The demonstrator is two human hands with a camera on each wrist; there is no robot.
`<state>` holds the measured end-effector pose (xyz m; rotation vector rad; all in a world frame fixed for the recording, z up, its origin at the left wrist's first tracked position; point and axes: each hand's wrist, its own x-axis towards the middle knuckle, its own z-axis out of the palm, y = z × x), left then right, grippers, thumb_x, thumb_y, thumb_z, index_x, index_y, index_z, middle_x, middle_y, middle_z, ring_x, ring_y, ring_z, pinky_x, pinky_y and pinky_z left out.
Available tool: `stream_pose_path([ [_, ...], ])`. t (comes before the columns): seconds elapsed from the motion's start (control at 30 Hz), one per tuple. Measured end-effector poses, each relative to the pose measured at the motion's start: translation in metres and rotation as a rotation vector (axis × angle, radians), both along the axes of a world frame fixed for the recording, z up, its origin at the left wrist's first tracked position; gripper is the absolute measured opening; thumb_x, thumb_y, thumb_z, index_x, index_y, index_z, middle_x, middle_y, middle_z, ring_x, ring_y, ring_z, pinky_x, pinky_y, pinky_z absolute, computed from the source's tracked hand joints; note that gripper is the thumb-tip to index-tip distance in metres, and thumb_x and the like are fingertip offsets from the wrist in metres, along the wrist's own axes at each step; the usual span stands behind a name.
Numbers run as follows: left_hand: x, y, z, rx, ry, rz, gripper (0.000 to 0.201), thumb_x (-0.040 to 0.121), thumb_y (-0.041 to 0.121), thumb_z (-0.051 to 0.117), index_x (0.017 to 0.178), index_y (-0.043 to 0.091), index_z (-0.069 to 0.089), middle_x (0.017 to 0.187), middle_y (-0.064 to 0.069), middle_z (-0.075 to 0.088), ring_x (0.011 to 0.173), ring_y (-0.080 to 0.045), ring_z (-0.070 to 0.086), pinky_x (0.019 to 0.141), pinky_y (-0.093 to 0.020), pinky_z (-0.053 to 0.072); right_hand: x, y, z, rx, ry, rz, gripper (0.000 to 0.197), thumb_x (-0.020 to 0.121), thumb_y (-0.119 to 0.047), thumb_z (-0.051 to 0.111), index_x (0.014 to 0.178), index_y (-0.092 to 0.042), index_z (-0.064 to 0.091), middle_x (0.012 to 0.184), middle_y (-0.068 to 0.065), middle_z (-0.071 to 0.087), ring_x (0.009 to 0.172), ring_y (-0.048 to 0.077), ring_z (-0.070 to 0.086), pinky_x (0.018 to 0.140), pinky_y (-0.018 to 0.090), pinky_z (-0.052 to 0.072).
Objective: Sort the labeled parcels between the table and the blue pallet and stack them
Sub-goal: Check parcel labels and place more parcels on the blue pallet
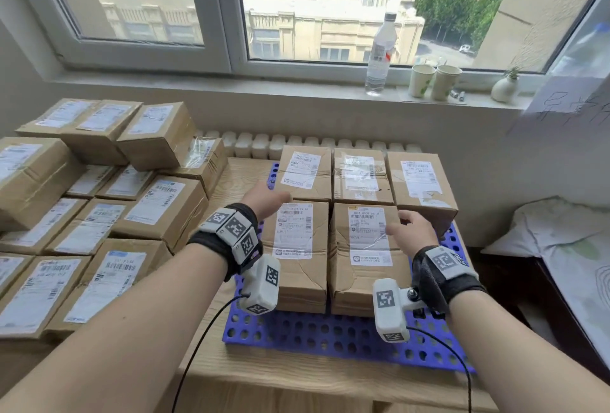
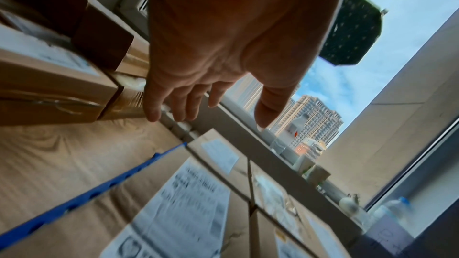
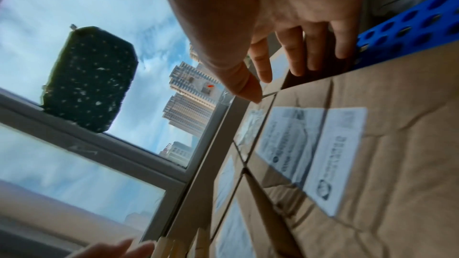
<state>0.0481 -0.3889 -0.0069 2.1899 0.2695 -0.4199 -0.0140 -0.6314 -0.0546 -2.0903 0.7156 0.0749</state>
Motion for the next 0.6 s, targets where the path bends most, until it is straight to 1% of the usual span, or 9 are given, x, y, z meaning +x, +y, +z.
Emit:
stream_pose_path([
  [0.03, -0.005, 0.002, 0.009, 0.008, -0.01, -0.01, 0.001, 0.094, 0.016, 0.054, 0.095, 0.017, 0.053, 0.094, -0.001, 0.052, 0.087, -0.015, 0.052, 0.071, -0.022, 0.037, 0.002, 0.006, 0.006, -0.015, -0.017, 0.019, 0.056, 0.085, -0.019, 0.062, 0.138, -0.015, 0.047, 0.141, 0.01, 0.049, 0.123, 0.027, 0.05, 0.102, 0.036, 0.038],
  [0.07, -0.004, 0.005, 0.012, -0.005, -0.016, 0.005, 0.028, 0.094, 0.019, 0.054, 0.12, 0.011, 0.052, 0.116, -0.008, 0.055, 0.107, -0.021, 0.053, 0.083, -0.026, 0.039, 0.005, 0.012, 0.012, -0.026, -0.036, 0.045, 0.054, 0.085, -0.02, 0.062, 0.137, -0.016, 0.048, 0.138, 0.01, 0.051, 0.12, 0.028, 0.052, 0.101, 0.037, 0.04],
  [0.1, -0.008, 0.006, 0.019, -0.001, -0.027, 0.011, 0.052, 0.094, 0.022, 0.055, 0.141, 0.007, 0.038, 0.137, -0.013, 0.046, 0.125, -0.025, 0.045, 0.095, -0.032, 0.037, 0.008, 0.02, 0.018, -0.027, -0.058, 0.072, 0.052, 0.085, -0.02, 0.061, 0.135, -0.018, 0.049, 0.135, 0.01, 0.053, 0.116, 0.027, 0.054, 0.1, 0.037, 0.042],
  [0.13, -0.01, 0.007, 0.023, -0.005, -0.043, 0.028, 0.065, 0.093, 0.023, 0.055, 0.148, 0.004, 0.025, 0.149, -0.014, 0.036, 0.134, -0.028, 0.037, 0.102, -0.036, 0.034, 0.01, 0.028, 0.023, -0.018, -0.084, 0.101, 0.051, 0.085, -0.021, 0.061, 0.134, -0.02, 0.049, 0.133, 0.008, 0.054, 0.111, 0.026, 0.055, 0.096, 0.036, 0.044],
  [0.2, -0.019, 0.012, 0.034, -0.018, -0.091, 0.035, 0.071, 0.093, 0.023, 0.056, 0.151, 0.004, 0.019, 0.153, -0.014, 0.03, 0.138, -0.028, 0.032, 0.107, -0.039, 0.031, 0.015, 0.047, 0.032, 0.003, -0.129, 0.165, 0.048, 0.086, -0.02, 0.059, 0.133, -0.022, 0.051, 0.131, 0.007, 0.054, 0.108, 0.023, 0.055, 0.09, 0.034, 0.044],
  [0.3, -0.034, 0.024, 0.047, -0.005, -0.152, 0.076, 0.072, 0.091, 0.023, 0.057, 0.151, 0.008, 0.02, 0.153, -0.015, 0.031, 0.136, -0.029, 0.035, 0.108, -0.042, 0.034, 0.021, 0.078, 0.04, 0.02, -0.185, 0.27, 0.043, 0.085, -0.021, 0.06, 0.128, -0.023, 0.055, 0.134, 0.008, 0.054, 0.115, 0.022, 0.054, 0.096, 0.036, 0.045],
  [0.4, -0.052, 0.044, 0.051, 0.08, -0.196, 0.109, 0.075, 0.087, 0.029, 0.06, 0.151, 0.016, 0.022, 0.151, -0.011, 0.035, 0.132, -0.029, 0.041, 0.107, -0.044, 0.037, 0.023, 0.11, 0.043, 0.022, -0.2, 0.4, 0.039, 0.084, -0.021, 0.059, 0.123, -0.023, 0.06, 0.129, 0.005, 0.057, 0.103, 0.016, 0.054, 0.087, 0.03, 0.044],
  [0.53, -0.068, 0.081, 0.042, 0.148, -0.194, 0.181, 0.067, 0.088, 0.03, 0.06, 0.147, 0.019, 0.029, 0.143, -0.006, 0.043, 0.124, -0.026, 0.047, 0.095, -0.033, 0.042, 0.016, 0.15, 0.046, -0.033, -0.197, 0.587, 0.033, 0.086, -0.021, 0.057, 0.118, -0.022, 0.063, 0.126, 0.001, 0.059, 0.113, 0.019, 0.055, 0.088, 0.026, 0.04],
  [0.6, -0.074, 0.102, 0.04, 0.173, -0.175, 0.204, 0.061, 0.089, 0.03, 0.06, 0.144, 0.02, 0.035, 0.143, -0.008, 0.042, 0.123, -0.027, 0.048, 0.096, -0.035, 0.044, 0.013, 0.169, 0.048, -0.106, -0.194, 0.668, 0.03, 0.086, -0.022, 0.057, 0.114, -0.022, 0.065, 0.126, 0.002, 0.059, 0.113, 0.019, 0.055, 0.083, 0.022, 0.037],
])
